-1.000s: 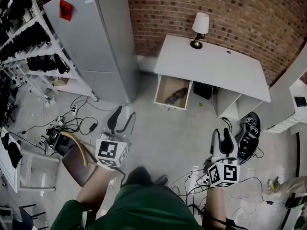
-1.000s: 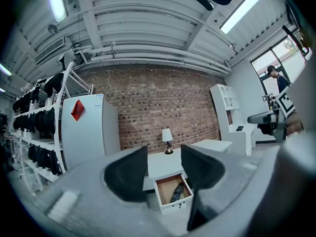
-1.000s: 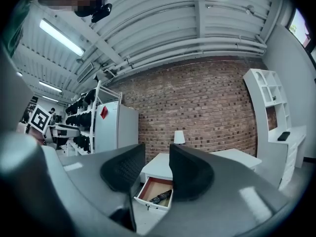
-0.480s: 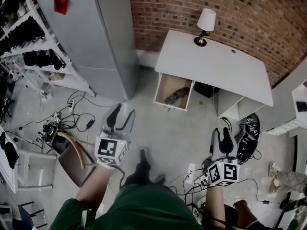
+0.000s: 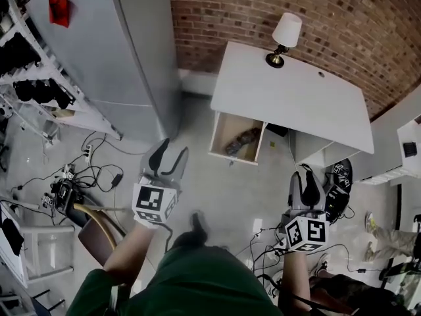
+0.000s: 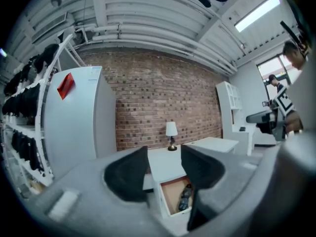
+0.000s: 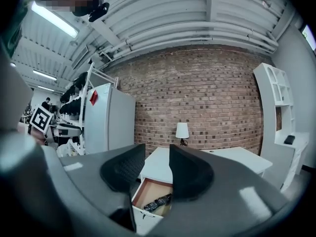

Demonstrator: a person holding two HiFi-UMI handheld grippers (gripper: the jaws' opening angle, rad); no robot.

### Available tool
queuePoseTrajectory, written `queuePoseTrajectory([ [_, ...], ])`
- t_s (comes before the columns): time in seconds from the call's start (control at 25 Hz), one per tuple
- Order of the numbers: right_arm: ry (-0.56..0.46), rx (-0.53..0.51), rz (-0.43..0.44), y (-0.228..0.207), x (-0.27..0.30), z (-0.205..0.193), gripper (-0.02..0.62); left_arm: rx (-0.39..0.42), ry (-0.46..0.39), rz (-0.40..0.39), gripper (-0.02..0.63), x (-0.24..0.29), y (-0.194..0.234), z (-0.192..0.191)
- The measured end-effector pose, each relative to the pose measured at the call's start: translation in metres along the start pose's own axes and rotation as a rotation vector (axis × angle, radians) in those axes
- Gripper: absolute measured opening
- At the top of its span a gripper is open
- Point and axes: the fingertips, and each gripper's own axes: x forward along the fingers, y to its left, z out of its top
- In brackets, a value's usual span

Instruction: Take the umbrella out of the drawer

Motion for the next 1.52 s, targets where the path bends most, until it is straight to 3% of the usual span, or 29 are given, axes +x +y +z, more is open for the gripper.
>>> queuePoseTrajectory([
  [0.32,0.062,-0.012,-0.031,0.026,0.07,-0.01,0.137,-0.024,0.03,-0.059,0.21,0.053,0.058,-0.024],
  [0.64,0.118,0.011,-0.014,0.037,0.116,-0.028,0.137,-0.038,0.065,-0.112,0.209,0.087,0.069,-0.044],
  [1.04,0.227,0.111,0.007,-0.002,0.177,-0.099,0.137,-0.001,0.138,-0.119,0.209,0.132,0.058,-0.068],
  [1.52,0.401,0.252,0.083,-0.046,0.276,-0.194,0.137,0.003,0.255,-0.101,0.209,0.244,0.046,-0.098],
])
